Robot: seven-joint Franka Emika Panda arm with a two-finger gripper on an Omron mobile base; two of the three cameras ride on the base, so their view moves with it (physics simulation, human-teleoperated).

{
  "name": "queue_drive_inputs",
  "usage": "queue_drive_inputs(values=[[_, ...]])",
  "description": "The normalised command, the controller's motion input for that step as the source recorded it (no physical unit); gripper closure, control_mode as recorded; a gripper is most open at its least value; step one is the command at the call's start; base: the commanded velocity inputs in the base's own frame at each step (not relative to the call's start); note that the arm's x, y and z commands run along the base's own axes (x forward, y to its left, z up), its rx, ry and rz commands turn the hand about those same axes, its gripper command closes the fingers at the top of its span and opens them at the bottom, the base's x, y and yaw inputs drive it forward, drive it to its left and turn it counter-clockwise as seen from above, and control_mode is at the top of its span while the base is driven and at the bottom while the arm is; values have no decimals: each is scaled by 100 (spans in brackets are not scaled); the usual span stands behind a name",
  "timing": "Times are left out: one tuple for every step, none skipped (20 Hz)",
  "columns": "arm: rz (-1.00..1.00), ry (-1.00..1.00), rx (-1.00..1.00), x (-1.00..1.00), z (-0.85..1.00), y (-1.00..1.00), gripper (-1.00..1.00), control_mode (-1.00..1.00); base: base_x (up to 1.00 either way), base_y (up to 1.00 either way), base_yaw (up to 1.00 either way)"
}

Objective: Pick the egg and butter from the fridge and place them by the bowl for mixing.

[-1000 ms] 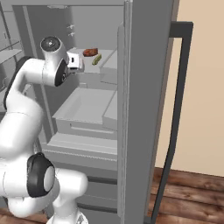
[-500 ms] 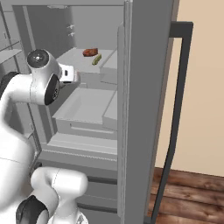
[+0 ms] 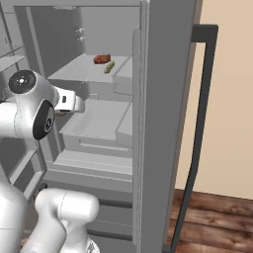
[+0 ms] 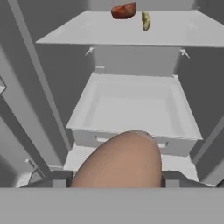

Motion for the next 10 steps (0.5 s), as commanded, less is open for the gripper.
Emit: queue_drive_inputs(values=[[-9, 12, 0, -51, -17, -7, 100, -100, 0, 0, 0], [-5, 2, 0, -9, -3, 0, 100, -100, 0, 0, 0], [0, 0, 0, -1, 0, 0, 100, -100, 0, 0, 0], [0, 0, 0, 0, 0, 0, 100, -100, 0, 0, 0], [0, 0, 0, 0, 0, 0, 100, -100, 0, 0, 0], [0, 0, 0, 0, 0, 0, 100, 100, -5, 0, 0], [0, 0, 0, 0, 0, 0, 100, 100, -31, 0, -1], [0, 0, 0, 0, 0, 0, 100, 100, -49, 0, -1], [0, 0, 0, 0, 0, 0, 100, 100, -54, 0, -1], [0, 0, 0, 0, 0, 0, 100, 100, -63, 0, 0]])
